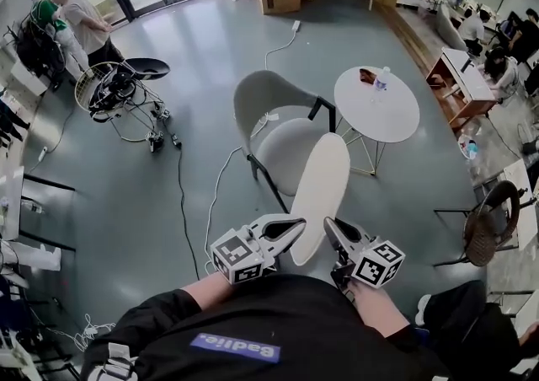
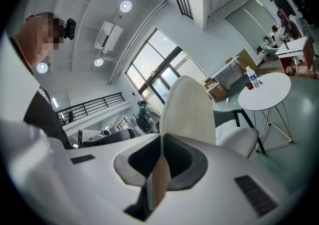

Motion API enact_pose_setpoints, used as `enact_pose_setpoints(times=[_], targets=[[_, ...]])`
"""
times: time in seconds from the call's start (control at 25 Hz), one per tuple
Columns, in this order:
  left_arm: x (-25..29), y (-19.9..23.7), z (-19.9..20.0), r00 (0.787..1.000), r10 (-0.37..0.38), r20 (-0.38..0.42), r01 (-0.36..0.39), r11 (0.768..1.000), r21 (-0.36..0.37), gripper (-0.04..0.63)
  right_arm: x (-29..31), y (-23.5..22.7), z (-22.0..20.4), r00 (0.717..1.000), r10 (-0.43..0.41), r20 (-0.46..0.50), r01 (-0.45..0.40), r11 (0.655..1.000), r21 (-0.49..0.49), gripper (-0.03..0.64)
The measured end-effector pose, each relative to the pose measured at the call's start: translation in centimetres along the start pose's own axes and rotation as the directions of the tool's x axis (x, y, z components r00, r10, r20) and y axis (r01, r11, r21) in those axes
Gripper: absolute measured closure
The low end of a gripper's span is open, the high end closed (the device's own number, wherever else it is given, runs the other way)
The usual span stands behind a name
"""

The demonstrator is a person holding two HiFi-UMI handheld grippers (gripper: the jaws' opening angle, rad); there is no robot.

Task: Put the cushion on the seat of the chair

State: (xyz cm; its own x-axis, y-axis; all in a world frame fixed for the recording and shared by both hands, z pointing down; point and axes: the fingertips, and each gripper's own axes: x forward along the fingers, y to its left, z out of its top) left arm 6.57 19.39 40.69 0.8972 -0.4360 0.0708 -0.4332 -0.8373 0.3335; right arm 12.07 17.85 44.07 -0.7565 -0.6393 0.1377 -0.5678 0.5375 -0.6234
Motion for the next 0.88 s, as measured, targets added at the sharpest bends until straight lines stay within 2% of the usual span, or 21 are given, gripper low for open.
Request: enact_pose_setpoints(times=[0.16, 0.36, 0.64, 0.88], targets=[[1.3, 3.4, 1.1, 0.999, -0.035, 0.000, 0.035, 0.999, -0.002, 0.580, 2.3, -1.9, 1.4, 0.999, -0.033, -0.001, 0.033, 0.999, 0.003, 0.577], [2.3, 8.8, 3.8, 0.998, -0.066, 0.000, 0.066, 0.997, 0.038, 0.580, 6.2, -3.9, 3.9, 0.997, -0.074, 0.007, 0.074, 0.997, 0.013, 0.577], [3.3, 15.1, 6.5, 0.991, -0.135, -0.009, 0.135, 0.990, 0.040, 0.580, 11.7, -5.9, 7.3, 0.991, -0.132, 0.033, 0.132, 0.991, 0.020, 0.577], [3.6, 19.5, 8.1, 0.989, -0.147, -0.002, 0.147, 0.988, 0.042, 0.580, 15.7, -7.4, 9.4, 0.985, -0.162, 0.063, 0.161, 0.987, 0.020, 0.577]])
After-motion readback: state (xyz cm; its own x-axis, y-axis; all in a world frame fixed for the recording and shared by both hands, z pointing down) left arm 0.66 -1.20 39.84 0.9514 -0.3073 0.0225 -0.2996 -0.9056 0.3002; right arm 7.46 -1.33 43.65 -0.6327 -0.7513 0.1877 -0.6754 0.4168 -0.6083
